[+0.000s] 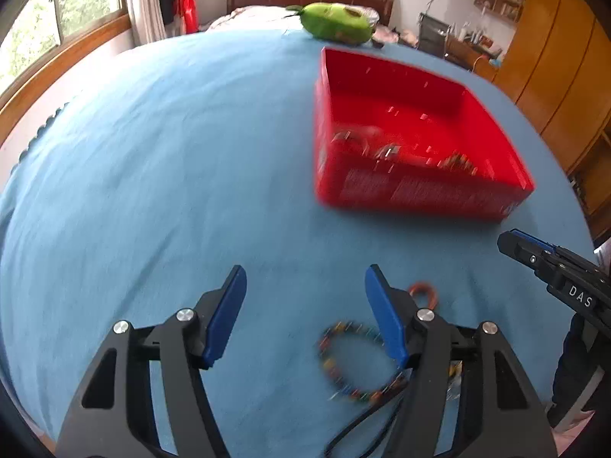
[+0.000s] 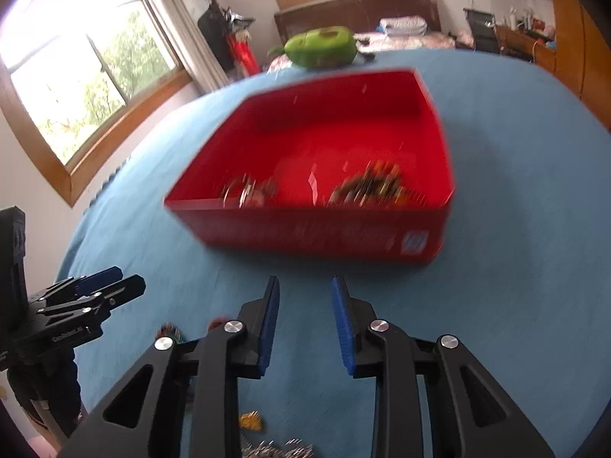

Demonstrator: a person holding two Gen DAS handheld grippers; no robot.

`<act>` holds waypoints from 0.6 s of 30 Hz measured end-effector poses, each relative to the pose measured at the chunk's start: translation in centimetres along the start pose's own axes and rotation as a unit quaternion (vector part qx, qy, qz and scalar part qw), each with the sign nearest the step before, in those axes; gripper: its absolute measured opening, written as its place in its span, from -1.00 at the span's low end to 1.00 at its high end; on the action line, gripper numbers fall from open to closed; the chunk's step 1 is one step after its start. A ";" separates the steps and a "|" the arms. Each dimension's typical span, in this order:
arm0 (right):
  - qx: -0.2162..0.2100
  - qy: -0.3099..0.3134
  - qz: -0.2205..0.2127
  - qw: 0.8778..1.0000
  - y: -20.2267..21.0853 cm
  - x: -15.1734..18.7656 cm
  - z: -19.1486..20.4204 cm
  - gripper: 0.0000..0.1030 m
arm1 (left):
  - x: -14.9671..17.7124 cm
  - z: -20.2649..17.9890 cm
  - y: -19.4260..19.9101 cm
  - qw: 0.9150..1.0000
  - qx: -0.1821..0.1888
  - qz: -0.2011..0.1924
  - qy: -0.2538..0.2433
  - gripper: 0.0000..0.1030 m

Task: Organize jewelry
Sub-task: 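Withdraw both open tools from the tin toward the remaining jewelry, then grasp the multicolour bead bracelet with the left tool while the right tool grasps the copper ring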

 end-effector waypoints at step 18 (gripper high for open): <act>-0.040 0.005 0.042 0.998 -1.0 2.6 3.9 -0.52 | 4.3 -0.4 -2.4 0.998 -0.004 0.054 -0.035 0.17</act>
Point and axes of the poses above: each gripper's, at about its wrist camera, not at the fingertips, and y roughly against the way its jaws point, z to its left, x to its underside, the point moved 2 cm from there along -y, roughly the way its jaws point, and after that the axes turned 2 degrees about -z, right-handed, at the moved point
